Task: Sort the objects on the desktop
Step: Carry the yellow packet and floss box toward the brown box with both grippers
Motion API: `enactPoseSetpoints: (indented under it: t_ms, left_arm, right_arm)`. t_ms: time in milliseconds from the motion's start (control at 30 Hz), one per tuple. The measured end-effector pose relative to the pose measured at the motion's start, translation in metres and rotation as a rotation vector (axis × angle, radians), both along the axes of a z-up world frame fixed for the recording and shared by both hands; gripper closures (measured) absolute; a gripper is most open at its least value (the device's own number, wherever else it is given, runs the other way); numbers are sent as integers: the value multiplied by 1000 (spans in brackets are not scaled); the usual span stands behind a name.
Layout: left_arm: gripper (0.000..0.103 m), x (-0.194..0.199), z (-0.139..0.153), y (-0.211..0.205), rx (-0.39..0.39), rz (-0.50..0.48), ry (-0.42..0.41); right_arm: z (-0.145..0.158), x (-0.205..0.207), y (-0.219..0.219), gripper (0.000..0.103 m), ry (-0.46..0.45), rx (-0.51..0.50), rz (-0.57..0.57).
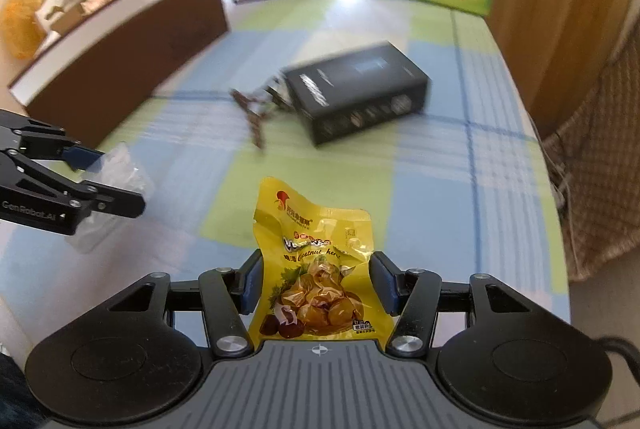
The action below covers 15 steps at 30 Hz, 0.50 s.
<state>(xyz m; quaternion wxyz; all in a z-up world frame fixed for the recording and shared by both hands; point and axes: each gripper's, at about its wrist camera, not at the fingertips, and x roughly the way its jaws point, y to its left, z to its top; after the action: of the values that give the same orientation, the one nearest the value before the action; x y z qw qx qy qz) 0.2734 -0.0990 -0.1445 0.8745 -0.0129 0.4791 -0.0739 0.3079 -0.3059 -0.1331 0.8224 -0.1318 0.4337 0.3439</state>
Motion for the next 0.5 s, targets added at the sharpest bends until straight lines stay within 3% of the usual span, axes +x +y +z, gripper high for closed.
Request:
enactPoseSetpoints:
  t_ms: [500]
  left_arm:
    - [50, -48, 77, 78, -11, 206, -142]
  right_arm:
    - [57, -34, 100, 50, -60, 109, 225]
